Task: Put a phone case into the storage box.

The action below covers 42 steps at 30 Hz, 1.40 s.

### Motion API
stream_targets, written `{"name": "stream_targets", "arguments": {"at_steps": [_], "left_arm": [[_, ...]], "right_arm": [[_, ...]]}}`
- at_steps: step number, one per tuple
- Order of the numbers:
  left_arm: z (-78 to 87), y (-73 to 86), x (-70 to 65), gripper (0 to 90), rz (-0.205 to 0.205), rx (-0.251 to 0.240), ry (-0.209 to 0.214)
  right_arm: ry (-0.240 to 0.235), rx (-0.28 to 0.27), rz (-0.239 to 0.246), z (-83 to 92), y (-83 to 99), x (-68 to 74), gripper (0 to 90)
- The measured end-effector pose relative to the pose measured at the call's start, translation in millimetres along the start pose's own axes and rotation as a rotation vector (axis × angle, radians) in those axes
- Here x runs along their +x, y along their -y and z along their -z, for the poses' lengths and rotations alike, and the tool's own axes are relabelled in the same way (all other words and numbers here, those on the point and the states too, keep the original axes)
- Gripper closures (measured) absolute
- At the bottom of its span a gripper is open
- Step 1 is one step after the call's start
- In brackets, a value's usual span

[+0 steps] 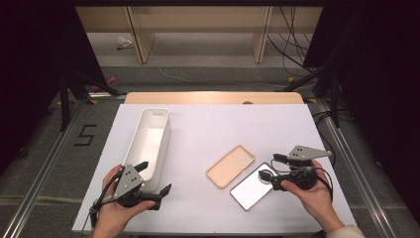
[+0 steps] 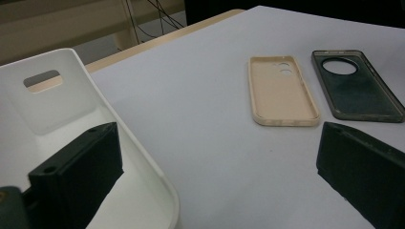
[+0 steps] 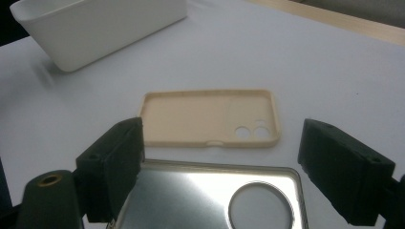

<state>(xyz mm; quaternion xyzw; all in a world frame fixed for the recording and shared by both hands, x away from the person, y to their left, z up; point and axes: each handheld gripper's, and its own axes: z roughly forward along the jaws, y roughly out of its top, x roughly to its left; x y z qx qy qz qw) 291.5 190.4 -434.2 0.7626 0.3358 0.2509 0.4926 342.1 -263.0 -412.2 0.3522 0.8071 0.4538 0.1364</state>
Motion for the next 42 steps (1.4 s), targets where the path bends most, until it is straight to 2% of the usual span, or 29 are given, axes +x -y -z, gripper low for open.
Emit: {"name": "stream_targets", "arguments": {"at_steps": [5,8,11,13,14,15,16,17,18,21,22,23,24,25,31,42], "left_arm": [[-0.2,0.1,-0.2,1.4,0.001,0.0,0.001],[-0.5,0.2,-0.2,1.5,0.001,0.0,0.001],[-1.1,0.2,-0.6,1.6,0.002,0.001,0.003],[-1.1,0.2,-0.7,1.7,0.001,0.001,0.004],[-1.1,0.1,-0.9,1.7,0.0,0.001,0.004],[-1.0,0.1,-0.8,1.7,-0.001,0.001,0.004],[-1.0,0.1,-0.8,1.7,-0.001,0.001,0.004],[-1.1,0.2,-0.7,1.7,-0.001,0.002,0.004],[-1.1,0.4,-0.6,1.8,0.001,0.002,0.005],[-1.2,0.4,-0.8,1.9,0.002,0.001,0.006],[-1.3,0.5,-0.9,1.9,0.002,0.002,0.007],[-1.3,0.5,-0.9,1.9,0.002,0.002,0.007],[-1.5,0.6,-0.9,2.0,0.002,0.003,0.008],[-1.6,0.6,-0.9,2.0,0.001,0.004,0.007],[-1.9,0.7,-1.1,2.1,-0.001,0.006,0.009],[-2.2,1.2,-1.4,2.2,-0.003,0.011,0.014]], "right_arm": [[-0.004,0.026,0.002,-2.6,0.2,0.9,20.7],[-0.016,0.073,0.012,-6.3,0.2,3.5,31.4],[-0.034,0.132,0.032,-11.5,0.2,7.1,56.2],[-0.048,0.207,0.059,-17.4,0.4,12.1,73.7],[-0.059,0.262,0.07,-21.8,0.6,15.8,78.5],[-0.071,0.292,0.075,-24.5,1.0,17.6,82.4],[-0.071,0.292,0.075,-24.5,1.0,17.6,82.4],[-0.085,0.326,0.084,-28.2,1.5,19.8,85.2],[-0.095,0.386,0.104,-34.5,2.5,23.3,89.9],[-0.11,0.48,0.103,-41.4,4.0,25.7,90.0],[-0.121,0.504,0.112,-43.7,5.1,25.8,90.0],[-0.121,0.504,0.112,-43.7,5.1,25.8,90.0],[-0.133,0.549,0.126,-47.0,6.7,27.2,90.0],[-0.128,0.566,0.126,-48.1,7.2,28.3,90.0],[-0.121,0.619,0.141,-54.0,8.4,28.4,90.0],[-0.102,0.674,0.141,-60.7,10.0,27.5,90.0]]}}
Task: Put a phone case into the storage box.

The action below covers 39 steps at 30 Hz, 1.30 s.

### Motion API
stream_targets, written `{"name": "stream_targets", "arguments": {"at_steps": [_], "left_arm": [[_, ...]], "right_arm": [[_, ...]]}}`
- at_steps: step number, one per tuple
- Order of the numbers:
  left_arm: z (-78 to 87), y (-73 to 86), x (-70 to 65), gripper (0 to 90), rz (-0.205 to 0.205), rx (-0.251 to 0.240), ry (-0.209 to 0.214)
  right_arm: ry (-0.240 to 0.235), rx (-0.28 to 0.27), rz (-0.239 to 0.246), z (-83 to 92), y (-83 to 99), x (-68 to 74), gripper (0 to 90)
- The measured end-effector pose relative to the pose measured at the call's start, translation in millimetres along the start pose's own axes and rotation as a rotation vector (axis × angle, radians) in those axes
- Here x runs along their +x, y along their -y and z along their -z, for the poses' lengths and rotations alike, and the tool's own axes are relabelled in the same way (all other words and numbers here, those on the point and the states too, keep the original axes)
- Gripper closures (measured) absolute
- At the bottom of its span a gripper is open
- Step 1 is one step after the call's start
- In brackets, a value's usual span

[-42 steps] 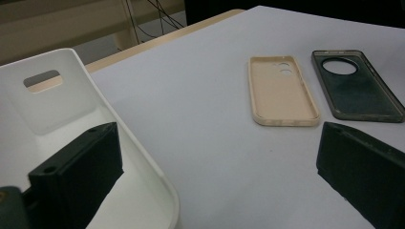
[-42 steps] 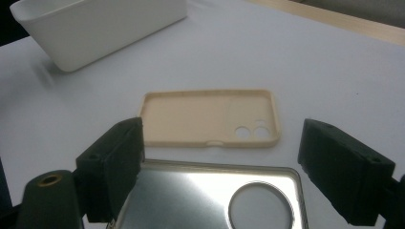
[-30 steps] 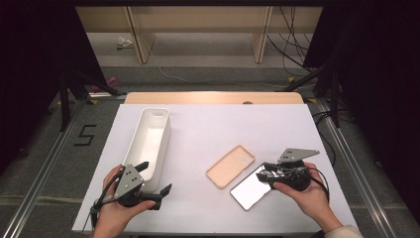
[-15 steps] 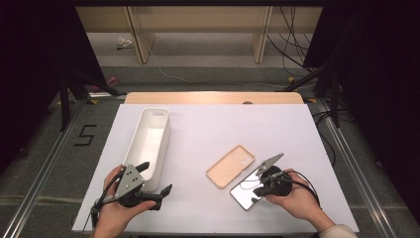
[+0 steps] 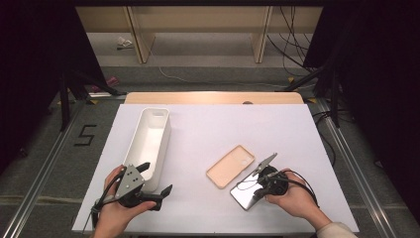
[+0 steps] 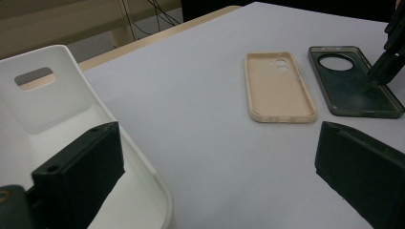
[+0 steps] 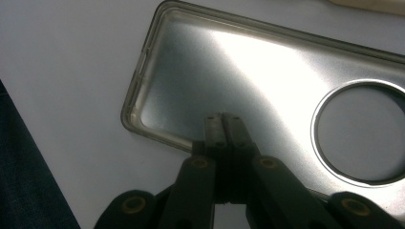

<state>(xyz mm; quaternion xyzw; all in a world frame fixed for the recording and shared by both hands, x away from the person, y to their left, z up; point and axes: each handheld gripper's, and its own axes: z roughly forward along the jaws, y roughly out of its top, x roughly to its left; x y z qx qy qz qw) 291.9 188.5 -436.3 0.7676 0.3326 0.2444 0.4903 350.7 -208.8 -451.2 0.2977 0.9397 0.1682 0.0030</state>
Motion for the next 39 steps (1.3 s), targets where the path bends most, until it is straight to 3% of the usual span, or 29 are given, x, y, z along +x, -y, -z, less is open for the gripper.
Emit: {"name": "stream_targets", "arguments": {"at_steps": [17,26,39], "left_arm": [[0.4,0.4,0.2,2.2,0.0,0.0,0.005],[0.4,0.4,0.0,2.2,0.001,0.0,0.006],[0.6,0.4,0.3,2.2,0.0,0.0,0.007]], "right_arm": [[0.026,0.099,-0.007,1.0,5.8,-5.2,90.0],[0.035,0.121,-0.036,4.6,11.8,-11.5,90.0],[0.043,0.142,-0.025,7.7,17.4,-16.2,90.0]]}}
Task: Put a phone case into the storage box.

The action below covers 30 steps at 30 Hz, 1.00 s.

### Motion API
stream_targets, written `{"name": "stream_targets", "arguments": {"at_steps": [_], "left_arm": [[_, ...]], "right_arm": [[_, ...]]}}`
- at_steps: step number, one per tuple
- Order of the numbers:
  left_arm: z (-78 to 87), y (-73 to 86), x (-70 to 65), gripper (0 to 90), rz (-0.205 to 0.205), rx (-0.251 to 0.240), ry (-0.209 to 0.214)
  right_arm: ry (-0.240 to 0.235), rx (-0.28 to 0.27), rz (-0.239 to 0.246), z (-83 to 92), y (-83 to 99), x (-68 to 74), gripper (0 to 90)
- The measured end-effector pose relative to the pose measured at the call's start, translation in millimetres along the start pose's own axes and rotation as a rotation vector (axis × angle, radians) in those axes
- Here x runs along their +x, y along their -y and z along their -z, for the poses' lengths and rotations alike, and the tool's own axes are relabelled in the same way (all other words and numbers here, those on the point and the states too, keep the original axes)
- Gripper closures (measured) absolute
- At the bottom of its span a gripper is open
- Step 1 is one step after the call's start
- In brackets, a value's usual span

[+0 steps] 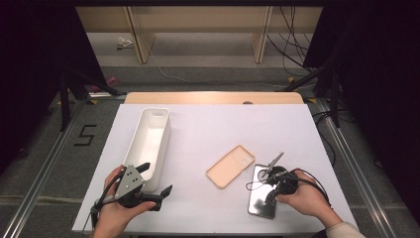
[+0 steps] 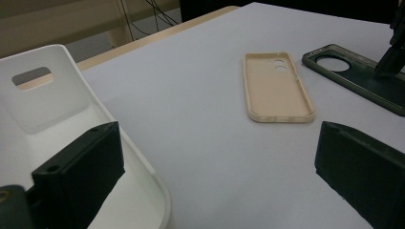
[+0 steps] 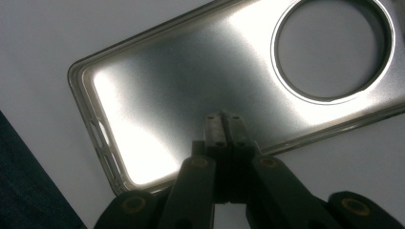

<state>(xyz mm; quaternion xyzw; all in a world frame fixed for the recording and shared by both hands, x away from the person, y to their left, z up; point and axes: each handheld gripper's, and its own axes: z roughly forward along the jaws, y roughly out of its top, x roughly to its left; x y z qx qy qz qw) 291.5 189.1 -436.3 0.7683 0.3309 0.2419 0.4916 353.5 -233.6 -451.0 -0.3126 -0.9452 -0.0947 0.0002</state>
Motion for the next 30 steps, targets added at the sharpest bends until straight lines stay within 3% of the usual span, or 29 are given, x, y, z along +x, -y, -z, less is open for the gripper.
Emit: {"name": "stream_targets", "arguments": {"at_steps": [11,23,27,29,30], "left_arm": [[-0.1,0.2,0.0,2.4,0.0,0.002,0.001],[-0.1,0.2,0.1,2.4,0.0,0.002,0.001],[-0.1,0.2,0.2,2.4,0.001,0.001,0.001],[-0.3,0.2,0.2,2.4,0.001,0.001,0.002],[-0.3,0.2,0.2,2.4,0.001,0.001,0.002]], "right_arm": [[0.01,0.022,0.025,2.4,5.6,-7.7,90.0],[0.01,0.031,0.009,3.4,7.1,-9.0,90.0],[0.015,0.023,0.022,4.5,6.9,-7.8,84.0],[0.033,-0.009,0.084,11.8,5.8,-3.4,75.3],[0.033,-0.009,0.084,11.8,5.8,-3.4,75.3]]}}
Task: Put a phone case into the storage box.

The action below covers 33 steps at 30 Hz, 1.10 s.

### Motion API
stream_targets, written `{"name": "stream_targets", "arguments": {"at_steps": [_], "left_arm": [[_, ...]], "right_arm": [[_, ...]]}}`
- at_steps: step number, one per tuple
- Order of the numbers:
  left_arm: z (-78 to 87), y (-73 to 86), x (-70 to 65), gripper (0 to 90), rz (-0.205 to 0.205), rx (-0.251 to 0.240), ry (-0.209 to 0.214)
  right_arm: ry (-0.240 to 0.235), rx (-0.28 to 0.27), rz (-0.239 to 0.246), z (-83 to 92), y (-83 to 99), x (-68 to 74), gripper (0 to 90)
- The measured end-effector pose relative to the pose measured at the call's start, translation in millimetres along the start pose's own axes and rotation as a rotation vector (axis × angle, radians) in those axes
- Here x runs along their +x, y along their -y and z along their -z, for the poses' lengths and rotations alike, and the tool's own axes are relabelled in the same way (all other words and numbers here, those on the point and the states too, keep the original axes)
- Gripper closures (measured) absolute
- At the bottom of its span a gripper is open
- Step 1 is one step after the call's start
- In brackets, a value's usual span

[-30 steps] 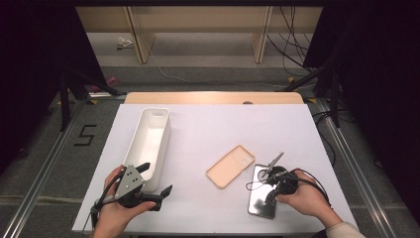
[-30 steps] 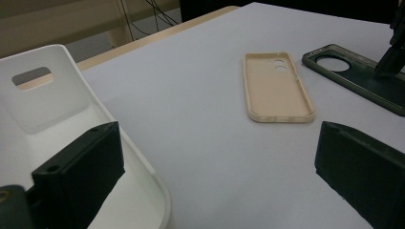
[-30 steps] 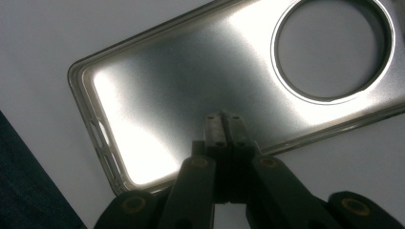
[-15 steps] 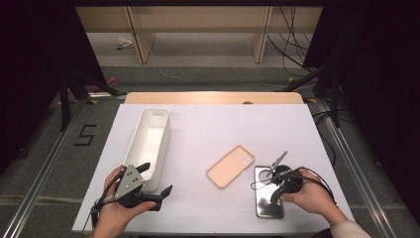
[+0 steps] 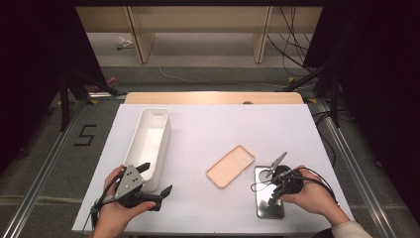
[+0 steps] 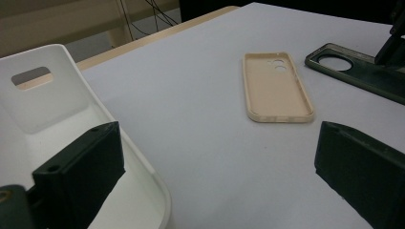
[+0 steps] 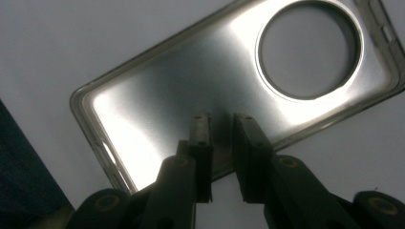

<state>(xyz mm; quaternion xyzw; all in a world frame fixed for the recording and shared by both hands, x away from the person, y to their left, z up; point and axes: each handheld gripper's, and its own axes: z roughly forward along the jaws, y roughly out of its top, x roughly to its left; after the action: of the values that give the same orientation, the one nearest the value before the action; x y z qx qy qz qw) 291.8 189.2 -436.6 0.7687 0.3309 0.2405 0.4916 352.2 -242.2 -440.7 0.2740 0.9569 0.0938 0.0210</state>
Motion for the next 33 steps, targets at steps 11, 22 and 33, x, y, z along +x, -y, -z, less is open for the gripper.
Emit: {"name": "stream_targets", "arguments": {"at_steps": [11,22,33], "left_arm": [[0.1,0.0,-0.2,2.5,0.003,-0.002,0.003],[-0.7,0.1,-0.6,2.6,0.004,-0.001,0.006],[-0.7,0.1,-0.6,2.6,0.003,0.0,0.007]], "right_arm": [[0.049,0.047,0.271,5.0,-3.9,22.3,28.0],[0.046,0.087,0.335,5.6,-1.5,36.1,23.9],[0.069,0.133,0.357,-4.2,-2.9,48.7,32.0]]}}
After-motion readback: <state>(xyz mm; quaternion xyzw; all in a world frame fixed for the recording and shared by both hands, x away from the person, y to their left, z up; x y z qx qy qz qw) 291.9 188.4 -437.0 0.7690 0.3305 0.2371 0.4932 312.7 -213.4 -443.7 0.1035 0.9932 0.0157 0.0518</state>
